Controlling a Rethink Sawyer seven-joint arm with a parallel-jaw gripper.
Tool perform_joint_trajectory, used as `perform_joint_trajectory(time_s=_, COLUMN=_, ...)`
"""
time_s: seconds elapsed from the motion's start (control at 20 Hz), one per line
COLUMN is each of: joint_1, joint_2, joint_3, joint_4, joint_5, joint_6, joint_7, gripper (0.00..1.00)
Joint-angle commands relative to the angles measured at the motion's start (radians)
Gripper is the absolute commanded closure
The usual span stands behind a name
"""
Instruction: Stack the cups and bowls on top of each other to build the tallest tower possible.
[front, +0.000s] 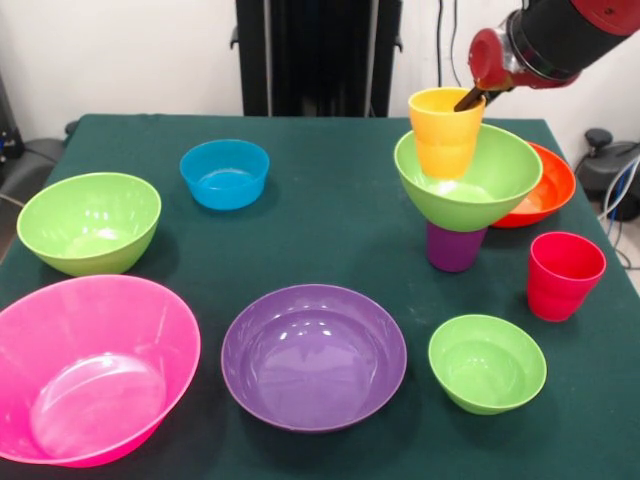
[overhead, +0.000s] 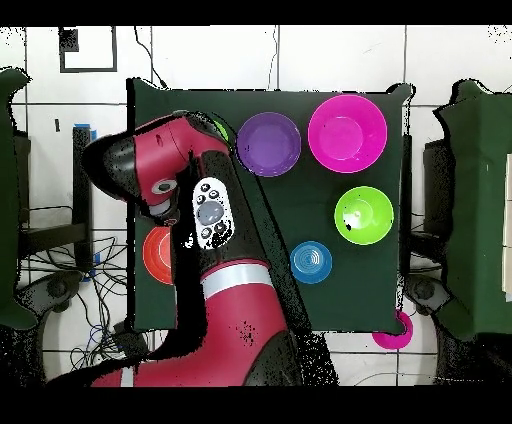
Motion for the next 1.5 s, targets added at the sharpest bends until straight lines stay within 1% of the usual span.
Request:
perform_joint_trajectory(time_s=0.05, joint_1=0.023, joint_2=0.043, joint_3=0.010, joint_4=-0.059, joint_5=0.013, joint_6=-0.059, joint_7=0.130, gripper=1.00)
perform_joint_trajectory(time_s=0.2, joint_1=0.022, joint_2=0.044, joint_3=0.006, joint_4=-0.055, joint_5=0.015, joint_6=-0.067, joint_7=0.133, gripper=1.00)
perform_joint_trajectory(time_s=0.35, joint_1=0.020, joint_2=0.026, joint_3=0.001, joint_4=-0.027, joint_5=0.026, joint_6=-0.078, joint_7=0.139, gripper=1.00)
perform_joint_trajectory(time_s=0.55, joint_1=0.023, joint_2=0.020, joint_3=-0.006, joint_4=-0.010, joint_5=0.027, joint_6=-0.085, joint_7=0.145, gripper=1.00)
perform_joint_trajectory(time_s=0.7, joint_1=0.021, joint_2=0.022, joint_3=-0.009, joint_4=-0.001, joint_5=0.046, joint_6=-0.102, joint_7=0.169, gripper=1.00)
perform_joint_trajectory(time_s=0.9, joint_1=0.028, joint_2=0.031, joint_3=-0.007, joint_4=-0.016, joint_5=0.073, joint_6=-0.097, joint_7=0.184, gripper=1.00)
perform_joint_trajectory(time_s=1.2, joint_1=0.037, joint_2=0.035, joint_3=-0.022, joint_4=-0.010, joint_5=0.082, joint_6=-0.109, joint_7=0.184, gripper=1.00)
perform_joint_trajectory(time_s=1.35, joint_1=0.042, joint_2=0.037, joint_3=-0.028, joint_4=-0.013, joint_5=0.085, joint_6=-0.112, joint_7=0.184, gripper=1.00)
perform_joint_trajectory(time_s=1.5, joint_1=0.042, joint_2=0.052, joint_3=-0.036, joint_4=-0.019, joint_5=0.069, joint_6=-0.126, joint_7=0.167, gripper=1.00)
